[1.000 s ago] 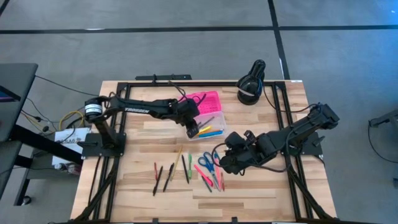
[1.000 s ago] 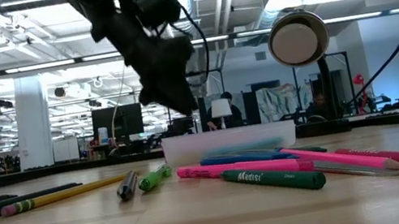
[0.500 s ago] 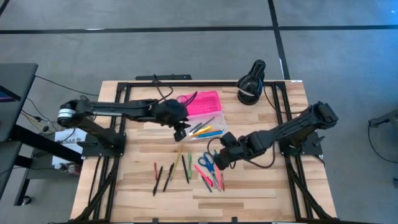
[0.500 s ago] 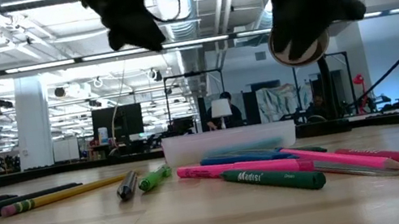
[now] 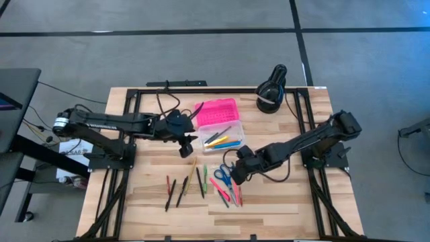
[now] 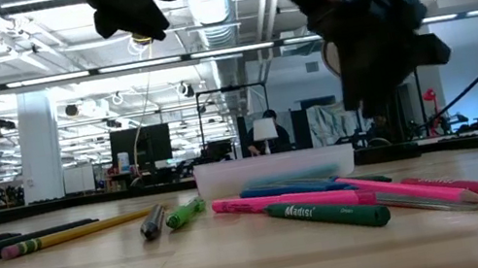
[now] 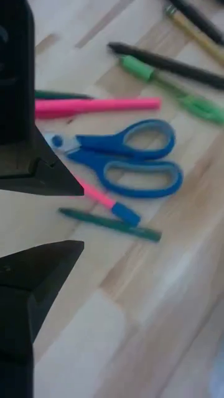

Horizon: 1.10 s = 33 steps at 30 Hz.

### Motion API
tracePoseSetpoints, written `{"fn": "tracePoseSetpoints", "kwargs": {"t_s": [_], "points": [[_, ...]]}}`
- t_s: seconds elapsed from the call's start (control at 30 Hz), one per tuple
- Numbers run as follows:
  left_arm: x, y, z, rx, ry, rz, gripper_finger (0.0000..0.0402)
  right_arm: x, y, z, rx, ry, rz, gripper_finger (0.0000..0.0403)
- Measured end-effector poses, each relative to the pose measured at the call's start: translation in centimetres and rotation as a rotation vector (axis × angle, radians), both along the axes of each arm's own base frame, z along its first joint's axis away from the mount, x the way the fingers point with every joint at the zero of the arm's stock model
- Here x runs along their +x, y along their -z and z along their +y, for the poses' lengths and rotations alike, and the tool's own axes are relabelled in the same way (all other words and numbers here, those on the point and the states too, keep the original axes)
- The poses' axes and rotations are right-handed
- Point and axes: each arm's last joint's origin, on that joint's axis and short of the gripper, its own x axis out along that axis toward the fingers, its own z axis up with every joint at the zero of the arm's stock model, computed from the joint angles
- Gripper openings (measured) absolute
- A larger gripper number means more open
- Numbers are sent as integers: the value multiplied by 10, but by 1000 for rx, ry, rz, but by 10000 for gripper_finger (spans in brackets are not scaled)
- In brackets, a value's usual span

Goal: Pick & place school supplies into a supply box
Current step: Put the green crayon into the pink supply box

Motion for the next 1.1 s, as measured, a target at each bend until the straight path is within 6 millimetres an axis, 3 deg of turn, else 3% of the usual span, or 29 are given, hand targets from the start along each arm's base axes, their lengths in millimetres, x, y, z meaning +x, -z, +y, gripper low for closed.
{"fn": "tracePoseSetpoints", "kwargs": {"t_s": [0.17, 0.37, 0.73, 1.1], "points": [[0, 2, -4, -10, -2, 4, 130, 10, 27, 5, 42, 14, 71, 118], [-1, 2, -6, -8, -6, 14, 130, 18, 40, 13, 49, 42, 88, 118], [-2, 2, -6, -14, -12, 18, 130, 20, 39, 6, -9, 96, 72, 118], [-2, 3, -6, -20, -19, 22, 130, 27, 51, 1, -18, 64, 88, 118]]}}
